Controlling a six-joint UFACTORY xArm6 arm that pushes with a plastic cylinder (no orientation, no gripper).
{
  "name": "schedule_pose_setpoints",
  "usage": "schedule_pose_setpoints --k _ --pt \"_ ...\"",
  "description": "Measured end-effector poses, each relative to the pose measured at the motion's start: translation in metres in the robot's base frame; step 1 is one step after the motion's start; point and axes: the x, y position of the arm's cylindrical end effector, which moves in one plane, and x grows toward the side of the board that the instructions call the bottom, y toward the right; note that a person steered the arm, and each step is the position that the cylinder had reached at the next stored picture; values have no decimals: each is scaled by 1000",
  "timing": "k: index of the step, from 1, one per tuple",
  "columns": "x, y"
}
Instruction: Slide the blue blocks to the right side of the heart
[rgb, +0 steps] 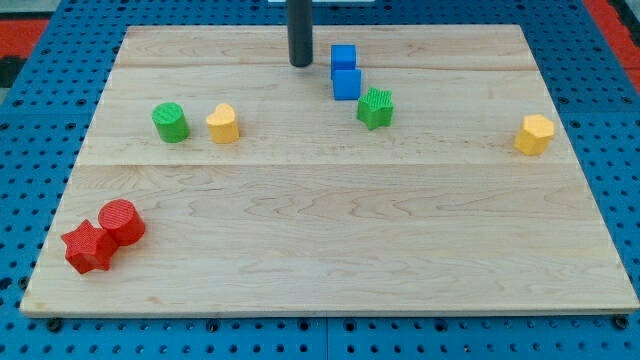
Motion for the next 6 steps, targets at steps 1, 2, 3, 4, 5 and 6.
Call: schedule_pose_setpoints --k 1,2,3,4,5,6 --pt "-20 59" --pt "20 78" --pt "70 78" --pt "123 77" --pt "151 61" --pt "138 44"
